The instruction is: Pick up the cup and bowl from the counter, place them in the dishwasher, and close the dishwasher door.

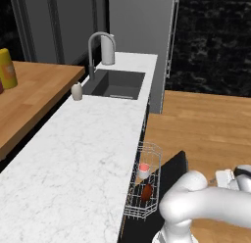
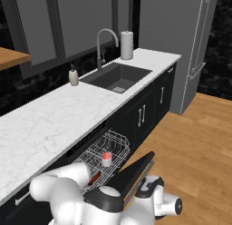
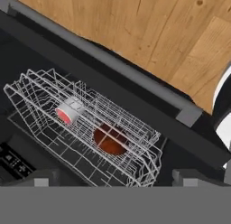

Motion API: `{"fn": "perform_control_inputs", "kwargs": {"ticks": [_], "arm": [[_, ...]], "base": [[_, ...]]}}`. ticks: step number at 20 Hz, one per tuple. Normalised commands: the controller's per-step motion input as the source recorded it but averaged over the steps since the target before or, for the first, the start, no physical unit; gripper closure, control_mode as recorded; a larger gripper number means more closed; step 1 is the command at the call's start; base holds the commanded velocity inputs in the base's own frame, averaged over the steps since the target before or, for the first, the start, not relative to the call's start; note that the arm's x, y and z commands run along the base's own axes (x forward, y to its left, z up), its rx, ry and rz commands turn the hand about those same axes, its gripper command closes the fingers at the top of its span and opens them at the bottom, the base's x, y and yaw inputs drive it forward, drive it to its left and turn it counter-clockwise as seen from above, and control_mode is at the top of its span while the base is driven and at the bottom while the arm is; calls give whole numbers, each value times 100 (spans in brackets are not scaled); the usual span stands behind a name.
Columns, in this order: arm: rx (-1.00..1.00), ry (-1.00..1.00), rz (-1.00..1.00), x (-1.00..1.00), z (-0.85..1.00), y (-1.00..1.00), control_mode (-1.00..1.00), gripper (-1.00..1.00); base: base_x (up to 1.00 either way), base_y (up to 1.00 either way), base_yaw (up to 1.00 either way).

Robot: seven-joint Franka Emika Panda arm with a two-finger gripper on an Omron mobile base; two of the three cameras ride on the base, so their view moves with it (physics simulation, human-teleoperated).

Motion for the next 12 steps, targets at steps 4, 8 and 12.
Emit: {"fn": "perform_control_inputs", "kwargs": {"ticks": [4, 8, 12], "arm": [[5, 0, 0, 28, -75, 0, -100, -100], [2, 0, 0, 61, -52, 0, -100, -100], [3, 1, 0, 75, -46, -18, -100, -100]], "base": [[0, 0, 0], [0, 0, 0], [0, 0, 0]]}}
